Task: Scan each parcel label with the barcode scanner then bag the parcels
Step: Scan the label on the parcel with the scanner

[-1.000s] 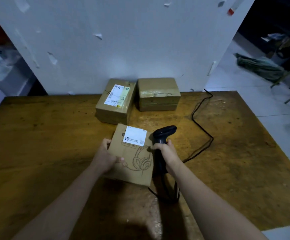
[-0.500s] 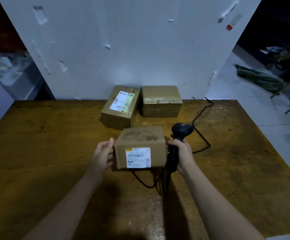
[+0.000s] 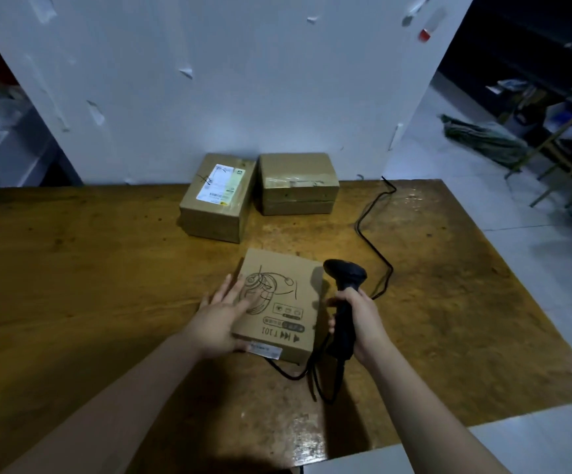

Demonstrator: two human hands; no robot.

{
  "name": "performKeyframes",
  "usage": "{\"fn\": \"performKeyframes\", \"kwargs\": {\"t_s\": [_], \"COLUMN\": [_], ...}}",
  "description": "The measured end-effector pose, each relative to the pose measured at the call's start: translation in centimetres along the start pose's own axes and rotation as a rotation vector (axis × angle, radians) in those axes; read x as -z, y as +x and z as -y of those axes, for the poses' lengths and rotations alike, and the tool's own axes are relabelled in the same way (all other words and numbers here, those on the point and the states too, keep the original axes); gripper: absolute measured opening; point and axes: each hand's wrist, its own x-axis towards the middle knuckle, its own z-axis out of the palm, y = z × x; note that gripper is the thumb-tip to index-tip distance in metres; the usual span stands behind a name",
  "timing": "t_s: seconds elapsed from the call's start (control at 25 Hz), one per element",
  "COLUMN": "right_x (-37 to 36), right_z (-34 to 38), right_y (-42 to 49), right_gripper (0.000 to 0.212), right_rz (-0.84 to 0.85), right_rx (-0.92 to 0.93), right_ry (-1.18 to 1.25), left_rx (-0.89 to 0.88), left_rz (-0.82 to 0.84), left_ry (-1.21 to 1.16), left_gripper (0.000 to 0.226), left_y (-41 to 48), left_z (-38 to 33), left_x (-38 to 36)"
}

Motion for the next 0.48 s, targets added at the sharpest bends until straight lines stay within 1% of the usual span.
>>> {"fn": "performKeyframes", "kwargs": {"t_s": [0.04, 0.12, 0.16, 0.24, 0.32, 0.4, 0.48], "right_x": [0.5, 1.2, 1.4, 1.2, 0.6, 0.2, -0.2], "right_z": [-0.3, -0.7, -0.8, -0.9, -0.4, 0.7, 2.3], "right_y": [-0.1, -0.3, -0.5, -0.9, -1.1, -1.0, -0.9], "right_gripper": [0.018, 0.023, 0.023, 0.025, 0.03, 0.034, 0.038], "right_rz": [-0.019, -0.015, 0.013, 0.077, 0.106, 0.115, 0.118], "right_rx": [-0.007, -0.04, -0.065, -0.088, -0.076, -0.036, 0.007], "right_ry": [-0.023, -0.068, -0.079, -0.079, -0.05, -0.009, 0.052], "left_rx": [-0.03, -0.064, -0.074, -0.088, -0.089, -0.079, -0.079], "left_rz": [-0.001, -0.013, -0.033, -0.077, -0.108, -0.11, -0.072], "left_ry": [-0.093, -0.361, -0.446, -0.532, -0.513, -0.423, -0.356], "left_gripper": [0.104, 0.099, 0.095, 0.086, 0.077, 0.073, 0.07], "left_y": [0.2, 0.6, 0.8, 1.1, 1.3, 1.1, 1.0], "left_z": [0.0, -0.2, -0.4, -1.0, -1.4, -1.3, -0.9], "left_x": [0.2, 0.9, 1.4, 3.0, 4.9, 6.9, 8.7]}}
